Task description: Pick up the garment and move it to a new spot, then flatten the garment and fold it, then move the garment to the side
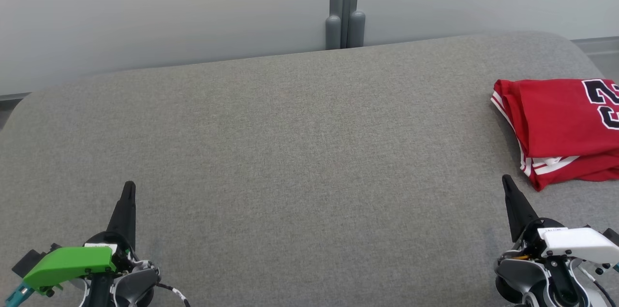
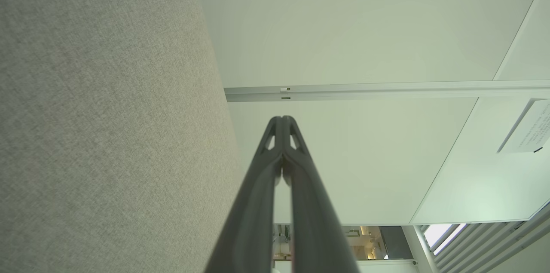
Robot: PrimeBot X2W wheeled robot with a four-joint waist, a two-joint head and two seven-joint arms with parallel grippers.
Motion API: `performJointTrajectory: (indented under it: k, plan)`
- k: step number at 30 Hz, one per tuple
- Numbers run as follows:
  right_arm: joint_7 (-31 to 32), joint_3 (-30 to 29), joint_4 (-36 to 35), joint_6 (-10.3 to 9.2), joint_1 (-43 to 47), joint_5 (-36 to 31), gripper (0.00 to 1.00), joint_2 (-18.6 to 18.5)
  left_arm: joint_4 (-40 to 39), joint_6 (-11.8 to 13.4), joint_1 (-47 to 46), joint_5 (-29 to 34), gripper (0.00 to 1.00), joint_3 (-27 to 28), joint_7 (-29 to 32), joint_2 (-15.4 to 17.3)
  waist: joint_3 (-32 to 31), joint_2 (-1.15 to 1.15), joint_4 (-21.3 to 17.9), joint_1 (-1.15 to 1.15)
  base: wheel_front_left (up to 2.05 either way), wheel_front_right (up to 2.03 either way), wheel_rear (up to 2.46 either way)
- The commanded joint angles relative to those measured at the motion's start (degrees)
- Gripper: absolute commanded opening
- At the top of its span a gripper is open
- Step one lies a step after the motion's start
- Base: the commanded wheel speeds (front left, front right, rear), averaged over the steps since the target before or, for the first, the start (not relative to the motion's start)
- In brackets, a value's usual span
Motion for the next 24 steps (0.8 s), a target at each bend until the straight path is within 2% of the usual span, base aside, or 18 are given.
performJointTrajectory:
  k: [1,24]
  plan:
    - [0.2,-0.2,0.1,0.04,-0.4,0.3,0.00,-0.3,-0.2,-0.3,-0.7,0.0,0.00,0.1,0.1,0.0,0.0,0.00,0.0,0.00,0.00,0.00,0.00]
    - [0.2,-0.2,0.1,0.04,-0.4,0.3,0.00,-0.3,-0.2,-0.3,-0.7,0.0,0.00,0.1,0.1,0.0,0.0,0.00,0.0,0.00,0.00,0.00,0.00]
